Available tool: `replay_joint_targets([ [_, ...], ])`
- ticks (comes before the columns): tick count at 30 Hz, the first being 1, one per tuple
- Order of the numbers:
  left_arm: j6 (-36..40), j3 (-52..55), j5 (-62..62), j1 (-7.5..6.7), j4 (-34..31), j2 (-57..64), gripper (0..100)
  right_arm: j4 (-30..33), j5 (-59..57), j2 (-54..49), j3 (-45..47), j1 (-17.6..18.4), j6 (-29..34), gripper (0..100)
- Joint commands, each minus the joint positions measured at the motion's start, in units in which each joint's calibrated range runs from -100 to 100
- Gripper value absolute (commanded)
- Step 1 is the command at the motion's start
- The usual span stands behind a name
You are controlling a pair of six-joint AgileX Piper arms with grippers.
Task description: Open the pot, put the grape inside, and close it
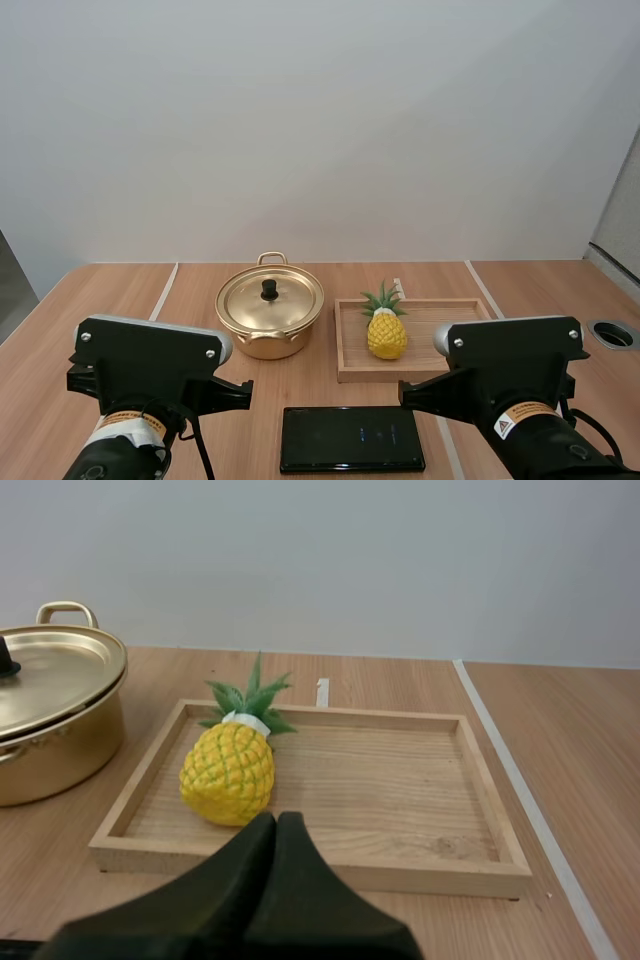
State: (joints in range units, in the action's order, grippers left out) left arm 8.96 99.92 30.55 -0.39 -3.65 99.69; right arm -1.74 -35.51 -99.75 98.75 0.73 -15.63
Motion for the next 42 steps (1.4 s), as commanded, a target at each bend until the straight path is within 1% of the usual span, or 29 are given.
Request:
replay_joint_targets([
  [1,0.58,0.08,-0.50,0.05,0.86,0.31,0,-0.13,3.08,-0.25,1.25,-0.33,-0.21,0],
  [42,0.48,0.08,-0.40,0.05,0.86,0.31,0,-0.36,4.75,-0.25,1.25,-0.33,-0.21,0],
])
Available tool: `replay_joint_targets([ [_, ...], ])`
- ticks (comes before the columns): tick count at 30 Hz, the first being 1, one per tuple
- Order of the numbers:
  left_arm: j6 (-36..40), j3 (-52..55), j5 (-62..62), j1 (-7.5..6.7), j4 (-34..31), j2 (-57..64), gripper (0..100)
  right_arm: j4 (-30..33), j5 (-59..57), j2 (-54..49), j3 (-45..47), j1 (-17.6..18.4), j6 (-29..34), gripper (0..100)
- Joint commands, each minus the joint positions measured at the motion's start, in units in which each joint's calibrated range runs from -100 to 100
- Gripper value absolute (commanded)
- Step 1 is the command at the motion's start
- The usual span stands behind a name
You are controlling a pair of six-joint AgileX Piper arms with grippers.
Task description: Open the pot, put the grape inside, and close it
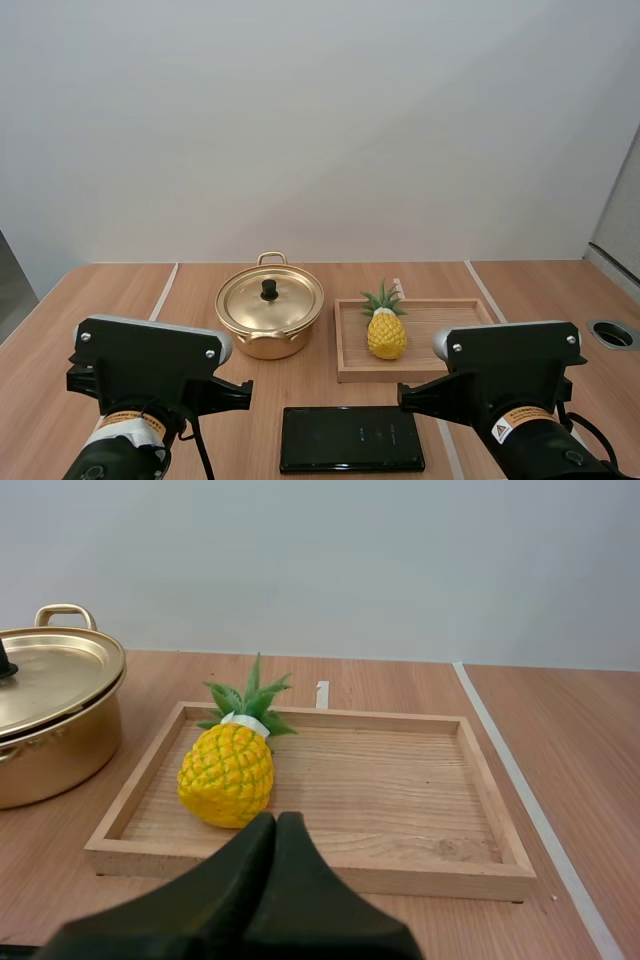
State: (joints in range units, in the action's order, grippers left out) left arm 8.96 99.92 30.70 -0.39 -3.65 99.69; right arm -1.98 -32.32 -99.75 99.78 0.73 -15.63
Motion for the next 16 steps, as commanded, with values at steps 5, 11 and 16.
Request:
replay_joint_targets([
  [5,0.48,0.08,-1.15,0.05,0.86,0.31,0,-0.13,1.56,-0.25,0.22,-0.33,-0.21,0],
  [11,0.48,0.08,-1.26,0.05,0.86,0.31,0,-0.13,1.56,-0.25,0.22,-0.33,-0.21,0],
  [16,0.48,0.08,-1.26,0.05,0.86,0.31,0,-0.11,1.40,-0.25,0.22,-0.33,-0.21,0],
])
